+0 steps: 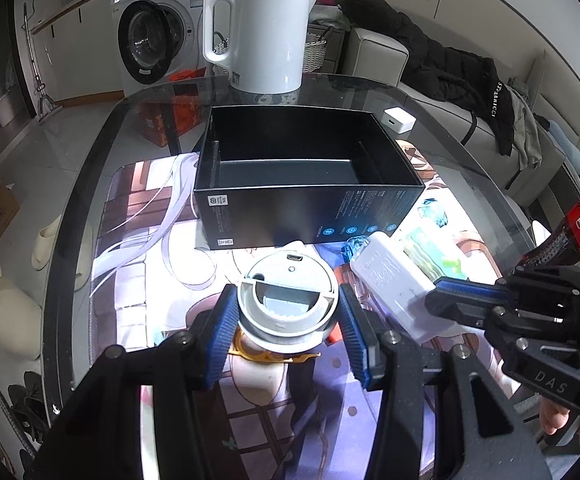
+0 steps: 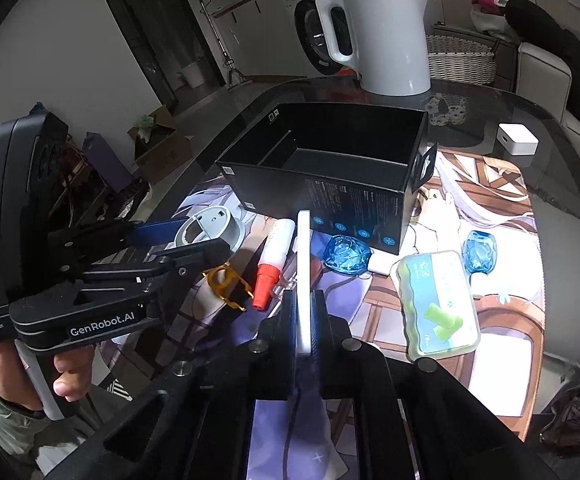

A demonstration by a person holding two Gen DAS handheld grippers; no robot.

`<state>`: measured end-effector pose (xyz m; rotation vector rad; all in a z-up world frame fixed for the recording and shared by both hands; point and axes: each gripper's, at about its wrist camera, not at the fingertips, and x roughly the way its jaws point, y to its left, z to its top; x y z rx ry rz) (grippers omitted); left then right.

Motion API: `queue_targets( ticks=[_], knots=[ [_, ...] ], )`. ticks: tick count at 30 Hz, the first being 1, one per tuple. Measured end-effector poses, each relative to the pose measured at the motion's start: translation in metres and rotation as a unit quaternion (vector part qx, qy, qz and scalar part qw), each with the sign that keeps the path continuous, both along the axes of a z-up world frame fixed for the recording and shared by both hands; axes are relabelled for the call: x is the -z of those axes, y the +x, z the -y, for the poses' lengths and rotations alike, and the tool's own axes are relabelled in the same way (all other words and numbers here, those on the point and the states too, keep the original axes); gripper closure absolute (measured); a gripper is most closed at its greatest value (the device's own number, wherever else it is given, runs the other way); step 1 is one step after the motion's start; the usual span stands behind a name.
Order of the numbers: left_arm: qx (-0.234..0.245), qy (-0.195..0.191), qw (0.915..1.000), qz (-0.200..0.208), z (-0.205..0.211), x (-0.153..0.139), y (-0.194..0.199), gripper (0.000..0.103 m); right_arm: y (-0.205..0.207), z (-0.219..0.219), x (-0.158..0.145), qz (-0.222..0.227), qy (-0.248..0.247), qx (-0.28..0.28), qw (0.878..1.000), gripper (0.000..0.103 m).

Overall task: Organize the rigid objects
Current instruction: 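Close left tool on the white round disc while right tool grasps the white card, then carry both items over the black box and open both tools inside it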

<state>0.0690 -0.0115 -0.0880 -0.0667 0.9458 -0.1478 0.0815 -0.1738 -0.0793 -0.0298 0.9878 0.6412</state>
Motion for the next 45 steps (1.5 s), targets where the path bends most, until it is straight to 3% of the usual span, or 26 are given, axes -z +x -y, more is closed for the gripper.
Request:
queue_targets(
  ticks=[4,8,14,20,24,32,40,43,45],
  knots=[
    [-0.004,-0.004,0.9999,0.009,-0.002,-0.006,-0.002,0.055,-0.001,-0.002,0.003,-0.001,-0.002,-0.003,1.000,0.096],
    [-0.005,0.007,0.9989,0.046,0.001,-0.022,-0.008,0.055,-0.006,-0.001,-0.010,0.028,0.009,-0.001,1.000,0.096],
    [-0.008,0.014,0.9943,0.105,0.004,-0.046,-0.017,0.055,-0.025,-0.001,-0.043,0.119,0.023,0.001,0.993,0.097],
    [-0.021,0.024,0.9821,0.185,0.004,-0.076,-0.031,0.055,-0.048,0.000,-0.070,0.213,0.042,0.009,0.976,0.097],
    [-0.022,0.025,0.9773,0.209,0.004,-0.088,-0.029,0.055,-0.057,-0.003,-0.083,0.250,0.044,0.008,0.967,0.097],
    [-0.041,0.011,0.9786,0.201,0.000,-0.083,0.014,0.055,-0.021,-0.004,-0.089,0.226,0.079,0.040,0.970,0.097],
    [-0.058,0.008,0.9857,0.158,-0.010,-0.045,0.077,0.055,0.044,-0.017,-0.076,0.180,0.090,0.071,0.977,0.097],
    [-0.056,0.008,0.9902,0.127,-0.008,-0.028,0.095,0.055,0.064,-0.022,-0.063,0.158,0.082,0.078,0.981,0.097],
    [-0.044,0.010,0.9953,0.086,-0.004,-0.013,0.106,0.055,0.076,-0.023,-0.053,0.144,0.070,0.080,0.984,0.097]
  ],
)
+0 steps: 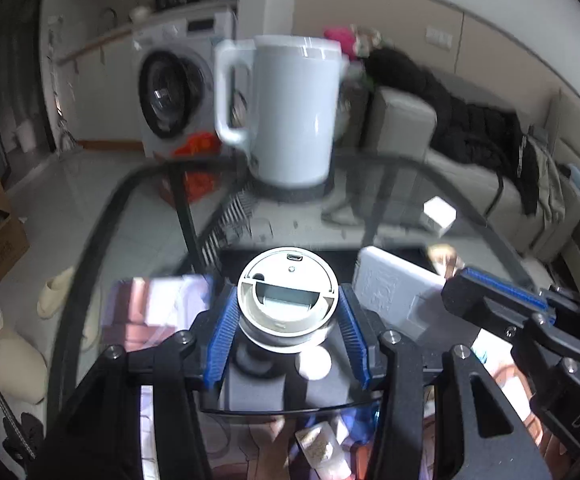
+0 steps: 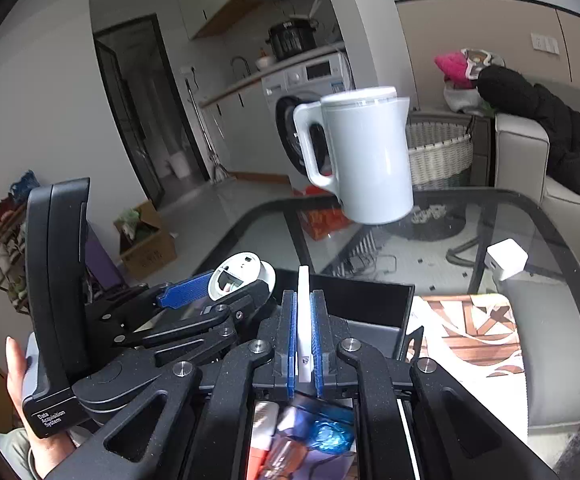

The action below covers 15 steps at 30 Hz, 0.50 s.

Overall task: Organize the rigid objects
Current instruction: 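Carry both items over the black box and open both tools inside it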

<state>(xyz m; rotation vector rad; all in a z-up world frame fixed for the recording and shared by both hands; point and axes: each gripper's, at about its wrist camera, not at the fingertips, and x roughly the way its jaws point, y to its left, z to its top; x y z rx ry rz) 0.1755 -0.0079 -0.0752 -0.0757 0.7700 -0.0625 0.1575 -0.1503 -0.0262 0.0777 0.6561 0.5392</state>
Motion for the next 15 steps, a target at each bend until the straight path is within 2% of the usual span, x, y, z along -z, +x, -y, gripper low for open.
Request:
queue_targets(
  ticks=[5,7,10,15],
  knots=[
    [0.013,0.013,0.9986,-0.050,0.012,0.025,0.010,0.055,0.015,-0.003,0.025,-0.046,-0.029,0.004,0.999,0.097],
    [0.018,0.032,0.9976,-0.058,0.019,0.027,0.007,0.055,0.018,-0.004,0.034,-0.066,-0.034,0.000,0.997,0.097],
    [0.021,0.013,0.9969,-0.074,0.021,0.026,0.001,0.055,0.018,-0.003,0.043,-0.089,-0.046,-0.004,0.995,0.097],
    [0.027,0.011,0.9952,-0.093,0.026,0.025,-0.011,0.055,0.015,0.004,0.056,-0.133,-0.036,-0.014,0.990,0.097]
  ],
)
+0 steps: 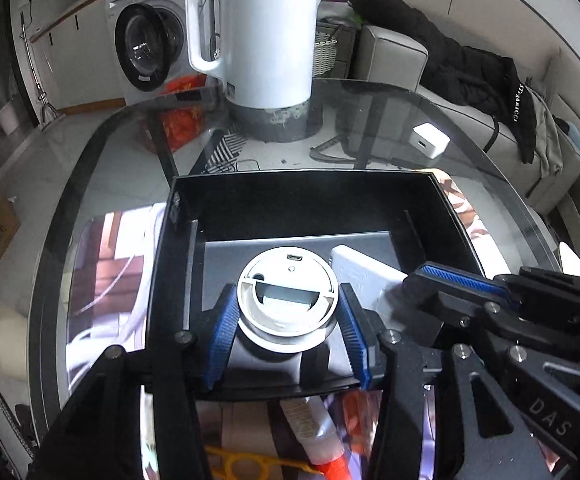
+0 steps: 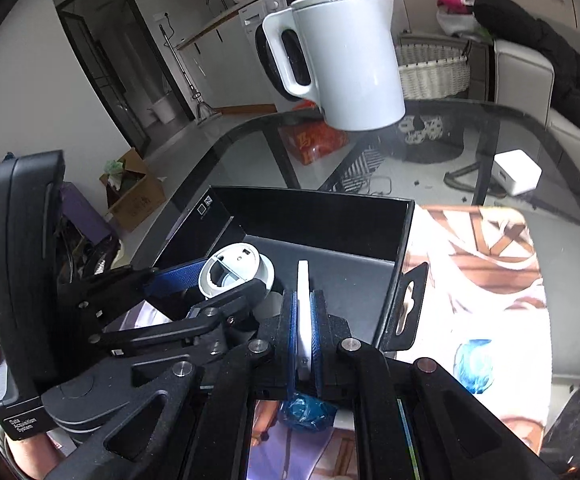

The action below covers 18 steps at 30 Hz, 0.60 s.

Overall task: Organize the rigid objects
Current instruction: 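Carry both items over the black box and open both tools inside it, then raise both open tools out of the black box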

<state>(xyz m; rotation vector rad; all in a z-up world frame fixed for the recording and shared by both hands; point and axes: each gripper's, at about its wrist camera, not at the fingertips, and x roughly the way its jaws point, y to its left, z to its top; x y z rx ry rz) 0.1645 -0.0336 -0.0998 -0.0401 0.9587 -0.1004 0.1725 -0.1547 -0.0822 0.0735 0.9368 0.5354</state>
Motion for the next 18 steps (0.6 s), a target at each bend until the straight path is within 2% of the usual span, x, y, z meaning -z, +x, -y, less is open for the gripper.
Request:
queue_targets(
  ticks=[4,10,13,16,18],
  knots=[
    [-0.004,0.001,1.0000,-0.007,-0.001,0.000,-0.006,0.055,-0.009,-0.001,-0.001,-0.002,-0.011,-0.011,1.000,0.097],
    [-0.004,0.010,0.9999,0.006,-0.001,-0.004,-0.012,0.053,-0.011,0.000,0.001,-0.016,0.014,-0.020,1.000,0.096],
    [-0.006,0.012,0.9998,0.011,-0.003,-0.008,-0.017,0.050,-0.016,0.000,-0.002,-0.007,0.014,-0.028,0.999,0.094],
    [-0.011,0.005,0.9997,0.022,-0.006,-0.014,-0.023,0.044,-0.021,0.003,-0.005,0.001,0.017,-0.027,0.999,0.088],
    [-0.016,0.008,0.9991,0.038,-0.010,-0.021,-0.029,0.043,-0.022,0.007,-0.007,0.004,0.020,-0.020,1.000,0.080]
  ],
)
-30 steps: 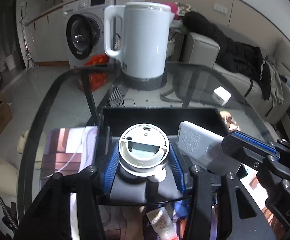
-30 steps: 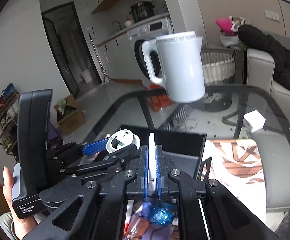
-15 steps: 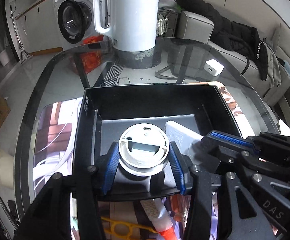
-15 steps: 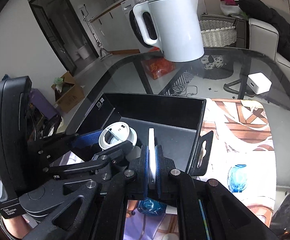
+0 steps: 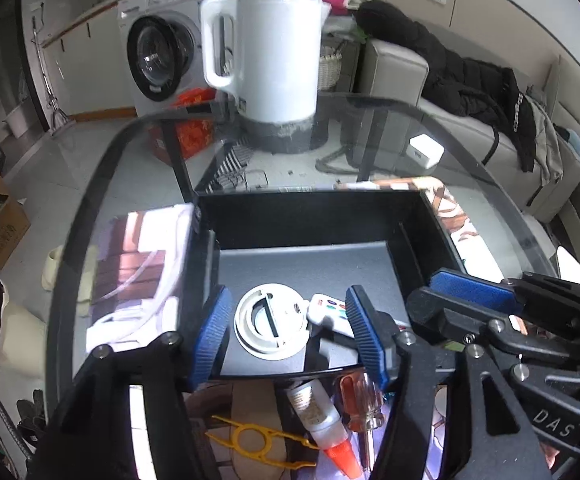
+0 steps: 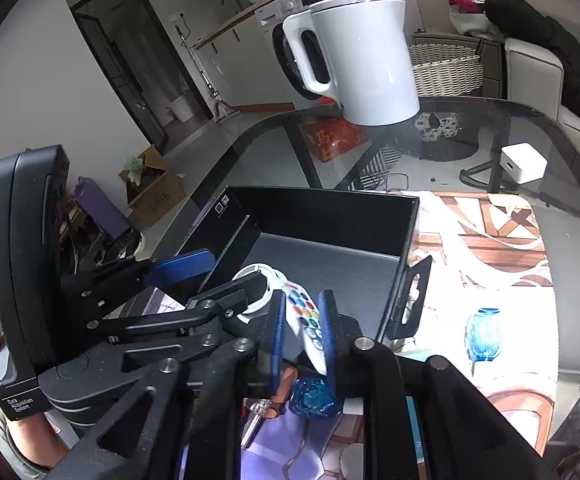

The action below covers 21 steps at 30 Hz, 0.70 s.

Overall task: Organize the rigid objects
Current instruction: 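Raise both open tools out of the black box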

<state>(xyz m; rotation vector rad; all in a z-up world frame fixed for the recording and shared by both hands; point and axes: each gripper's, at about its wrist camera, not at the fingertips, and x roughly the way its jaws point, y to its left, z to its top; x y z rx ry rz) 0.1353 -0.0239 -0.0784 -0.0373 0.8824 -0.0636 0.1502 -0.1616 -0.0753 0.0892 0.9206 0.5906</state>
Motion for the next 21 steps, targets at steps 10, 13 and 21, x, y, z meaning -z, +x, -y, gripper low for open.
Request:
queue_targets(
  ticks=[10,13,21],
  knots=[
    [-0.017,-0.005,0.9925,0.121,-0.014,-0.055,-0.051,0.029,-0.044,0.014,-0.048,0.130,0.000,0.014,0.991,0.070],
    [-0.010,0.000,0.9897,0.143,-0.014,-0.065,-0.063,0.028,-0.062,0.018,-0.065,0.180,-0.007,0.010,0.984,0.061],
    [-0.002,-0.013,0.9917,0.128,-0.019,-0.066,-0.086,0.024,-0.084,0.030,-0.070,0.165,-0.014,-0.018,0.986,0.054]
  ],
)
